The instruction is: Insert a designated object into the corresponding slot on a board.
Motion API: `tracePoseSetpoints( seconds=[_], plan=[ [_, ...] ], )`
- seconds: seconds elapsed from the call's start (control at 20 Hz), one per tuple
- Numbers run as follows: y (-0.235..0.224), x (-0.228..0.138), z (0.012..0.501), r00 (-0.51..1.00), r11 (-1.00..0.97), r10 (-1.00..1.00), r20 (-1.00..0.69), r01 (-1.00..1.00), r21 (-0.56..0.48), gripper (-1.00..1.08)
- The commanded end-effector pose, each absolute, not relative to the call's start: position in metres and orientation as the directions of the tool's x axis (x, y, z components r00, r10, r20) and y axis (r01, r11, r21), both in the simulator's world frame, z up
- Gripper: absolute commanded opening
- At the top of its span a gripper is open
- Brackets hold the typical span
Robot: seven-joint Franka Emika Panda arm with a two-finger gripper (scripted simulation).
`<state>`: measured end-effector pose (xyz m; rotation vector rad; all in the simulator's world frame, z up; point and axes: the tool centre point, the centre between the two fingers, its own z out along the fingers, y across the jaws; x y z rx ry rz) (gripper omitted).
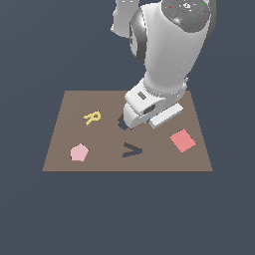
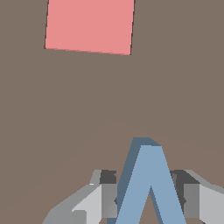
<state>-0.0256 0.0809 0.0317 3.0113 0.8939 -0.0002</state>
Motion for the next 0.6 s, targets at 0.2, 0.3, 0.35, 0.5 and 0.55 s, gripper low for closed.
tracePoseSetpoints(
  seconds=[0.2, 0.3, 0.35, 0.5, 0.55],
  plan=[
    [0.062, -0.012, 0.033, 0.744, -0.744, 0.668, 0.0, 0.668, 0.001, -1.0],
    [0.055, -0.006, 0.034, 0.703, -0.703, 0.711, 0.0, 0.711, 0.001, -1.0],
    [0.052, -0.003, 0.034, 0.681, -0.681, 0.733, 0.0, 0.733, 0.001, -1.0],
    [0.042, 0.009, 0.035, 0.604, -0.604, 0.797, 0.0, 0.797, 0.001, -1.0],
    [0.039, 0.013, 0.036, 0.576, -0.576, 0.817, 0.0, 0.817, 0.001, -1.0]
  ],
)
